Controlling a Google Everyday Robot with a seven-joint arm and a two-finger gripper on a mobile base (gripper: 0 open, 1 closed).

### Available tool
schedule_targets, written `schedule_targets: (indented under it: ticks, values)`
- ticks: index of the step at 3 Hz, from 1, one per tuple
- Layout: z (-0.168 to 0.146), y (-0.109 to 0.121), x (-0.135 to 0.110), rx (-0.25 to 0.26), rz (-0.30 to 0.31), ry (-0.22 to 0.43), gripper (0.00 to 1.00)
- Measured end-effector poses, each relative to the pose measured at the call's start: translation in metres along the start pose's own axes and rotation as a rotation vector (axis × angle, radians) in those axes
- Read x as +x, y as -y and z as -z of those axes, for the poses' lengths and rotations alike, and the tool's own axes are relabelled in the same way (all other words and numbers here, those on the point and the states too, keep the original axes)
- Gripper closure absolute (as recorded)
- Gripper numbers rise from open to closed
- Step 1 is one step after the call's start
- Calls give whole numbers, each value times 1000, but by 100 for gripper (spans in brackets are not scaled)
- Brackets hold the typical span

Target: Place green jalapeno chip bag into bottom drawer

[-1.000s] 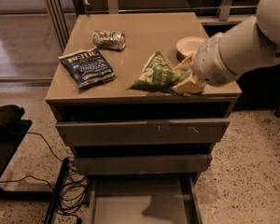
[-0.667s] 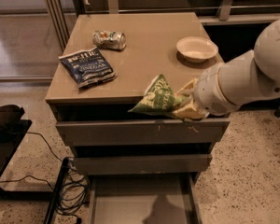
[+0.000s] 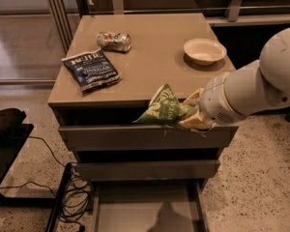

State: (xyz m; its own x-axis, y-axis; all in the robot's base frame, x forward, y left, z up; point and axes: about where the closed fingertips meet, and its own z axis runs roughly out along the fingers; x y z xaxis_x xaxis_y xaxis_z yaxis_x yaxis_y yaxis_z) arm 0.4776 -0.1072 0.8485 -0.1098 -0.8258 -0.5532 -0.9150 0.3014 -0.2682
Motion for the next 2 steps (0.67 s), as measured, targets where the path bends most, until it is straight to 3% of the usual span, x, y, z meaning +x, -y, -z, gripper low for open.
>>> schedule_targets:
  ticks: [1,2]
  values:
    - [-12,-23,8,-4,13,-19,100]
    - [-40,-75,28,-16,14,3,100]
